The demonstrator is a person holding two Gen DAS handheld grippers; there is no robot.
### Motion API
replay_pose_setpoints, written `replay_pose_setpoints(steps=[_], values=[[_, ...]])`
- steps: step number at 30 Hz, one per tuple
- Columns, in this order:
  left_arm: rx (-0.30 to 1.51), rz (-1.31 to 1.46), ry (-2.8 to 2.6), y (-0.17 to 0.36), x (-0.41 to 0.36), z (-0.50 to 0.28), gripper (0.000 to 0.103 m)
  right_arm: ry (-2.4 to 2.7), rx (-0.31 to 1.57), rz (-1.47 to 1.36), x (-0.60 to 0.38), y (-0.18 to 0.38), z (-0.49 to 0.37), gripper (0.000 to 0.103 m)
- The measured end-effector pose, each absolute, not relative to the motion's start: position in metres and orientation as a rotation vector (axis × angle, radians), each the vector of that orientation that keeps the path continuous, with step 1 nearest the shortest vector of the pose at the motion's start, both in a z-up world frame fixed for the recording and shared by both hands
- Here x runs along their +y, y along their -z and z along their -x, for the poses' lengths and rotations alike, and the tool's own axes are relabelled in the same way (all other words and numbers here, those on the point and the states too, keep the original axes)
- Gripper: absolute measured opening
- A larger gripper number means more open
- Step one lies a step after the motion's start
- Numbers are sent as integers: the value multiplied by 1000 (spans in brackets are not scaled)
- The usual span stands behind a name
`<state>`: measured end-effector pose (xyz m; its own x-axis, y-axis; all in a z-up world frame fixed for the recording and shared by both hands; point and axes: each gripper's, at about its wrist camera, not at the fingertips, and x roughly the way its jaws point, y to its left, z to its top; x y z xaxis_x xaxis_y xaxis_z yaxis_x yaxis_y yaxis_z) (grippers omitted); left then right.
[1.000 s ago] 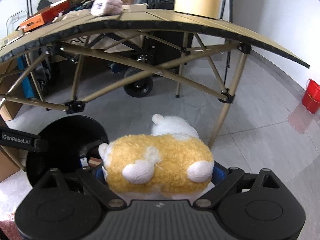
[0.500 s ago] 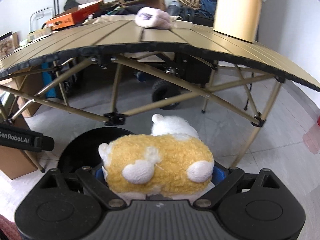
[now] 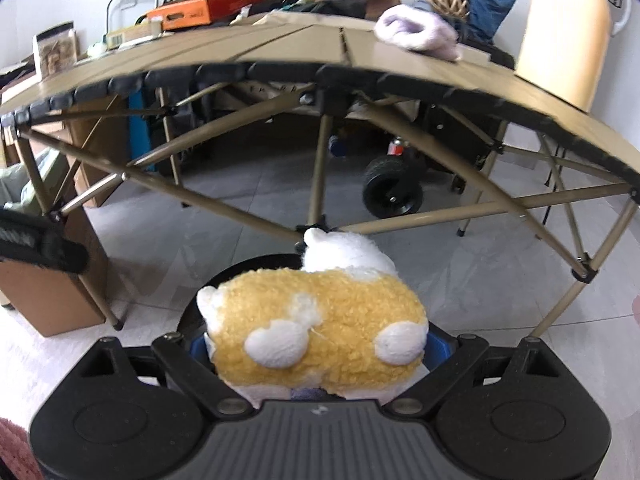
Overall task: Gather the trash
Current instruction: 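Lower the plush toy into the black bin and open the right gripper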
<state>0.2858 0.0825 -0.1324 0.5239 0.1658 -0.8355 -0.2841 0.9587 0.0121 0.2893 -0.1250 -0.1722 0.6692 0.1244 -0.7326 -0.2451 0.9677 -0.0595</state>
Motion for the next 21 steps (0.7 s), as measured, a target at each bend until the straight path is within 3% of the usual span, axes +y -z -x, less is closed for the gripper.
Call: replay_pose_setpoints(steps=[21], values=[[1043,206,-307,143,118,-284,103,-223,963,160,-86,219,-316,94]])
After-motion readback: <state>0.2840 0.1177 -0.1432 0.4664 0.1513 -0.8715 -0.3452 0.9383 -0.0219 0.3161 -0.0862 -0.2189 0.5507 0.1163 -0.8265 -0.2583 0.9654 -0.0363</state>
